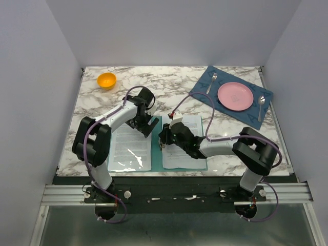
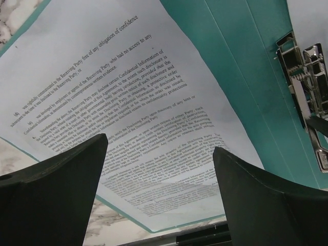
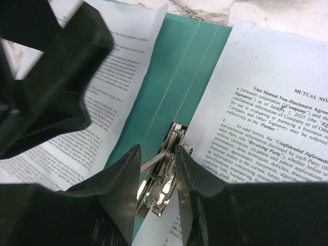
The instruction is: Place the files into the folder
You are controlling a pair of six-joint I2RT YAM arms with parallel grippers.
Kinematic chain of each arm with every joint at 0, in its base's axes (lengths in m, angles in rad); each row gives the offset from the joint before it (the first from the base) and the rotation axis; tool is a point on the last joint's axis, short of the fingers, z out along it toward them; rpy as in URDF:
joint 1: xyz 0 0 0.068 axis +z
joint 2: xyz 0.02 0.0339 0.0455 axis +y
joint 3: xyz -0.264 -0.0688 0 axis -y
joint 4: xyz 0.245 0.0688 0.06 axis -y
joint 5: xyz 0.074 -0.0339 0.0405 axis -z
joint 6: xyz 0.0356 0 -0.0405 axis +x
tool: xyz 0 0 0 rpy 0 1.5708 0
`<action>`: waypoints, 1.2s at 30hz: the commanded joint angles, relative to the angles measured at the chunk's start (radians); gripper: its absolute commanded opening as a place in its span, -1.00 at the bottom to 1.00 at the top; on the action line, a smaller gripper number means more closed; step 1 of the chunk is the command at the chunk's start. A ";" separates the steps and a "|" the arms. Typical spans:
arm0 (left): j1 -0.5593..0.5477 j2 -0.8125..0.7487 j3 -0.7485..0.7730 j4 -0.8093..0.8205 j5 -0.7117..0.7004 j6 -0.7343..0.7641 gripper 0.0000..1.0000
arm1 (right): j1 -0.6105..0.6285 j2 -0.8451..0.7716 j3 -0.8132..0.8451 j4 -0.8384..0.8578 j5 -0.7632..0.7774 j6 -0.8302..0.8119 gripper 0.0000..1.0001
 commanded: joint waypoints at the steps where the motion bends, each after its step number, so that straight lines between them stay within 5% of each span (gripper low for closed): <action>1: -0.009 0.072 0.020 0.011 -0.015 -0.021 0.98 | 0.008 -0.074 -0.067 0.092 0.028 0.037 -0.19; 17: -0.014 0.301 0.214 0.037 -0.101 0.010 0.98 | 0.007 -0.249 -0.222 0.129 0.070 0.092 -0.25; 31: -0.015 0.103 0.375 -0.045 -0.037 -0.019 0.98 | 0.008 -0.254 -0.222 0.187 0.140 0.060 -0.32; 36: -0.037 0.158 0.480 -0.046 0.055 -0.156 0.97 | 0.007 -0.230 -0.222 0.216 0.264 0.062 -0.58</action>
